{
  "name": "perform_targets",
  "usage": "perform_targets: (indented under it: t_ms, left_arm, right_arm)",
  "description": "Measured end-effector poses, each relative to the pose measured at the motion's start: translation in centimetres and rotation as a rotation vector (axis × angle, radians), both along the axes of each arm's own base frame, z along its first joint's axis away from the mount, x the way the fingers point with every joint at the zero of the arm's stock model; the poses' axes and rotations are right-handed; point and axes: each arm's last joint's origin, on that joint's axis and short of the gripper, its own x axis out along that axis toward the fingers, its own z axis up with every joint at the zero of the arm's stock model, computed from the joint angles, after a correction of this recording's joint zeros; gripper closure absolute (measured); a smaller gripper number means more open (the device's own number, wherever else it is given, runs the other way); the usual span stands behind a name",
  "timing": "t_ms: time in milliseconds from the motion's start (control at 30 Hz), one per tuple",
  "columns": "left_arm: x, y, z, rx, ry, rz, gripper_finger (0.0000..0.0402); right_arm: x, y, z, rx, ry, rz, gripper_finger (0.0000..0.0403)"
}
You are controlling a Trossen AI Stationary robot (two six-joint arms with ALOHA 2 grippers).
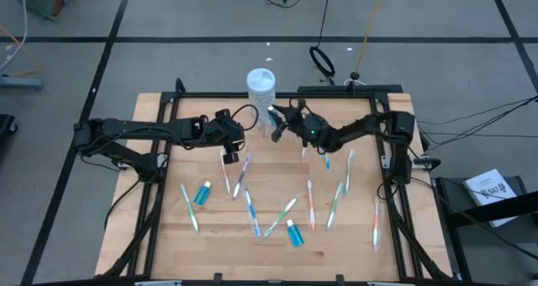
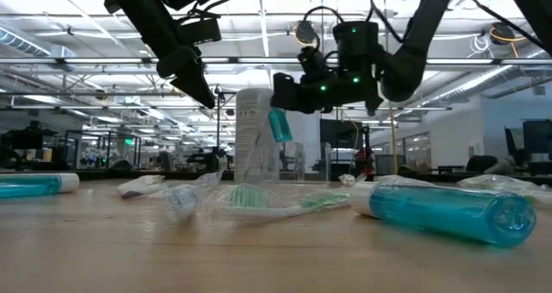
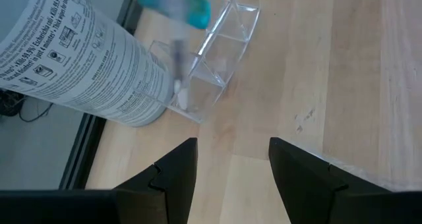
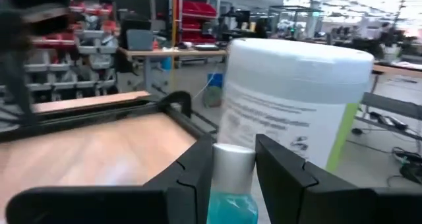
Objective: Pick & Place toothbrushing station
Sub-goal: Put the blue mouthwash bottle into the transparent organizer
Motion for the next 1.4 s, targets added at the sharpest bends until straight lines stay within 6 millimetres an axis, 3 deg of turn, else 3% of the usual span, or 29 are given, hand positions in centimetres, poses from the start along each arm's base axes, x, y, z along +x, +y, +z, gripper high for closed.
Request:
perform_targets:
  t_ms: [167,333,700,1167,1400]
  left_arm:
    - [0.0,0.0,0.0,0.000,0.000,0.000,0.0206]
    - [0.0,0.0,0.0,0.001,0.004,-0.001,0.0206]
    - [0.0,0.0,0.0,0.001,0.004,-0.001,0.0206]
    - [0.0,0.0,0.0,-0.001,0.003,0.001,0.0206]
    - [0.0,0.0,0.0,-0.001,0.003,0.001,0.0206]
  right_arm:
    - [0.6,-1.4,-0.4,0.031,0.021,-0.031,0.0310]
    - [0.6,-1.0,-1.3,0.023,0.117,-0.047,0.0310]
    - [0.6,-0.5,-1.7,0.104,0.108,-0.183,0.0300]
    - [0.4,-0.4,-2.5,0.134,0.192,-0.181,0.0289]
    - [0.4,-0.4,-2.6,0.133,0.198,-0.182,0.0261]
